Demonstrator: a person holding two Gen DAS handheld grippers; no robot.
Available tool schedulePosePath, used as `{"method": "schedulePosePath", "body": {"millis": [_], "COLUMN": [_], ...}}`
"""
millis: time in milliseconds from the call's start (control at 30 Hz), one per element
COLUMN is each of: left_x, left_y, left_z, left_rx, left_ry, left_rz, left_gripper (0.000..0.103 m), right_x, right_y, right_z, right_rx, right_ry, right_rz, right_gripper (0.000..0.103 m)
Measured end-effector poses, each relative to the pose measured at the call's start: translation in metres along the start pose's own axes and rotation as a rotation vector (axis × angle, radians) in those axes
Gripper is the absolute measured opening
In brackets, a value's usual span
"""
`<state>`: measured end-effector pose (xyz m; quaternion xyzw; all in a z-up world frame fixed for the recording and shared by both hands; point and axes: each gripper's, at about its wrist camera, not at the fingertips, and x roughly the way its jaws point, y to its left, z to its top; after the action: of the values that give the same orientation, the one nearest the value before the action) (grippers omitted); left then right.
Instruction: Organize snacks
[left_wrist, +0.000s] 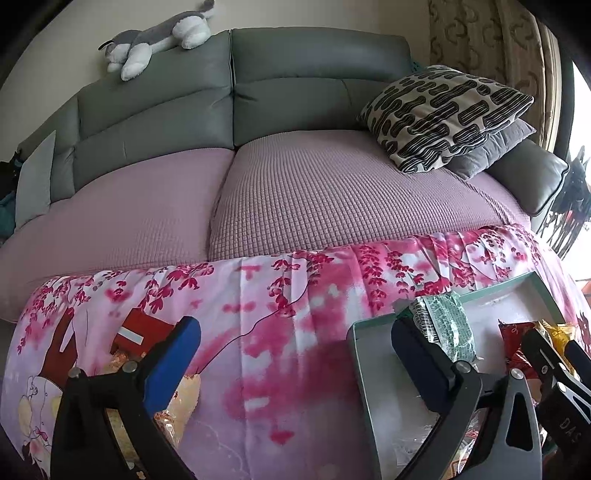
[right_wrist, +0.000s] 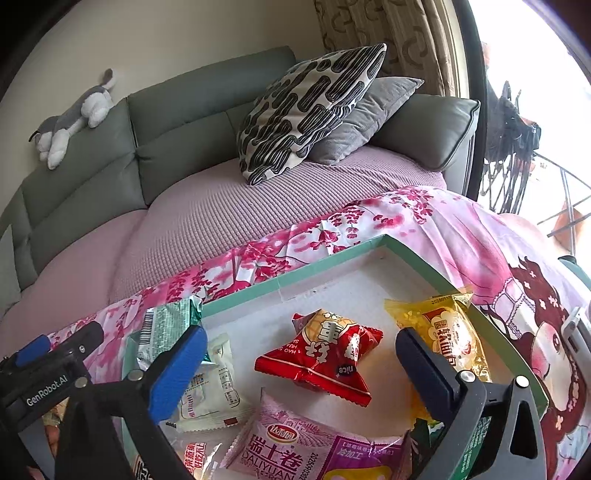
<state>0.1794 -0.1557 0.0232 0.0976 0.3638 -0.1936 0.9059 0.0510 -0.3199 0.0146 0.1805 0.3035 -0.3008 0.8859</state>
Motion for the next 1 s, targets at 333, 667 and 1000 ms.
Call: {"method": "schedulePosePath", "body": {"millis": [333,667,1000], "left_x": [-0.002,-0.021,-0.033], "left_y": [0.003,0.028,0.101], "left_z": [0.0,0.002,-0.009], "left_rx": [-0.013,-0.015,-0.144], "left_ry": [-0.006,-0.037,-0.028], "left_rz": [-0.007,0.06,0.234], "left_gripper": [0.103,0.103,0.103], "right_x": [-0.002,-0.01,-0.022], "right_y": [0.0,0.021,0.068], "right_z": [0.0,0.002,-0.004], "right_rx": [0.001,-0.038,-0.117], "right_ry": [-0.01,-0.038,-0.079], "right_rz": [0.005,0.071,0.225], "right_gripper": [0.103,0.103,0.103]}}
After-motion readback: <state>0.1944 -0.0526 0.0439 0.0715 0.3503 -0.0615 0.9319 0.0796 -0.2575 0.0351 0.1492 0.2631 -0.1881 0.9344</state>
